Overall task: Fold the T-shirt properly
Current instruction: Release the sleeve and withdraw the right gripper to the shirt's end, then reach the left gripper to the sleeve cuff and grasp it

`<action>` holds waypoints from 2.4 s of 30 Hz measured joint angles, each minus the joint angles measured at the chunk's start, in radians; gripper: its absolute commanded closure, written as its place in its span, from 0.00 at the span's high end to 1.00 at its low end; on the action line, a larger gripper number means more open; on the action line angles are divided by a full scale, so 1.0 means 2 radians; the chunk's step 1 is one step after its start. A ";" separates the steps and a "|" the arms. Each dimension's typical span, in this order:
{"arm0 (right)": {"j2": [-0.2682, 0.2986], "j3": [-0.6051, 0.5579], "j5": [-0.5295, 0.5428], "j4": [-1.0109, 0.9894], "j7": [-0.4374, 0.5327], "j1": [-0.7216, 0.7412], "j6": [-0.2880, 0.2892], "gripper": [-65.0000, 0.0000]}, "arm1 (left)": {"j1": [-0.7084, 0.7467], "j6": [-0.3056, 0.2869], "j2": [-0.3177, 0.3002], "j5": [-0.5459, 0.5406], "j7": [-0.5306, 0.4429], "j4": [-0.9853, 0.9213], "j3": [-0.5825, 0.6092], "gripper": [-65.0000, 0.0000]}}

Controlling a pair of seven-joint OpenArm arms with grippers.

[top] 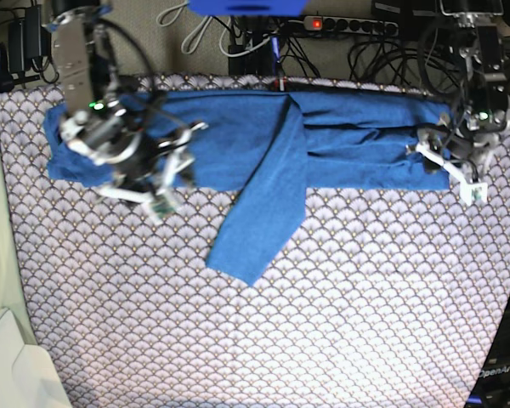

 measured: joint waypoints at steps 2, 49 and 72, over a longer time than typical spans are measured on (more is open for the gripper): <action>0.003 0.014 0.000 0.000 -0.006 -0.001 0.000 0.46 | 0.001 0.000 0.000 0.000 -0.001 0.003 0.000 0.50; 0.017 0.297 0.003 0.001 -0.048 -0.031 0.083 0.46 | -0.383 0.007 0.239 0.070 -0.393 -0.565 0.393 0.49; 0.017 0.296 0.003 0.001 -0.047 -0.032 0.083 0.45 | -0.390 0.006 0.237 -0.049 -0.409 -0.584 0.490 0.49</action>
